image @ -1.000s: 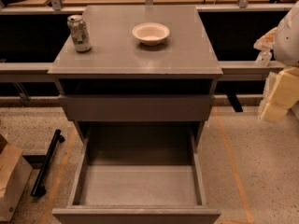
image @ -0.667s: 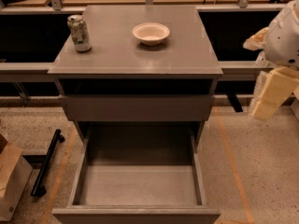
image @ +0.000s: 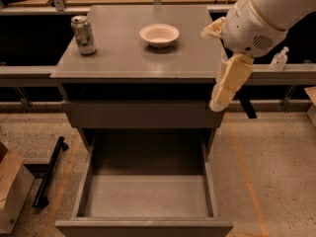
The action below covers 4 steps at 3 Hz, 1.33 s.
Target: Place 7up can into middle drawer
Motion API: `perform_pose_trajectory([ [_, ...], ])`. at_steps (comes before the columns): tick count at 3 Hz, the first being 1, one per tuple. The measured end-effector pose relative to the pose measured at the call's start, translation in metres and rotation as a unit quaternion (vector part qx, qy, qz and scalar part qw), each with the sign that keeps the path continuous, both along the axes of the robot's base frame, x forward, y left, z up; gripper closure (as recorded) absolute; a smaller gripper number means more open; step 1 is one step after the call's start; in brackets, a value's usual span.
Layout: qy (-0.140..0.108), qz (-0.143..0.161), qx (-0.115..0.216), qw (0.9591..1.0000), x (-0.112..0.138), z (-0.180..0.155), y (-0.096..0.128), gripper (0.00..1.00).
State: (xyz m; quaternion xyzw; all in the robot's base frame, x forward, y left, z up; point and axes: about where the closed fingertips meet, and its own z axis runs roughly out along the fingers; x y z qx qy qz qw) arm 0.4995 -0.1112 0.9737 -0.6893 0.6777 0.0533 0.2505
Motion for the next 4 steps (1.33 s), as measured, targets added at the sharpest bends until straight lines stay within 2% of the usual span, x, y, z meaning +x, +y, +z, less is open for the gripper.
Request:
perform_pose_trajectory([
  [1,-0.042,0.062,0.072,0.9946,0.043,0.036,0.068,0.0],
  [2,-0.041,0.062,0.072,0.9947,0.043,0.035,0.068,0.0],
  [3,-0.058,0.054,0.09,0.9928,0.069,0.033,0.084,0.0],
  [4,-0.072,0.056,0.117,0.9889,0.12,0.019,0.108,0.0],
])
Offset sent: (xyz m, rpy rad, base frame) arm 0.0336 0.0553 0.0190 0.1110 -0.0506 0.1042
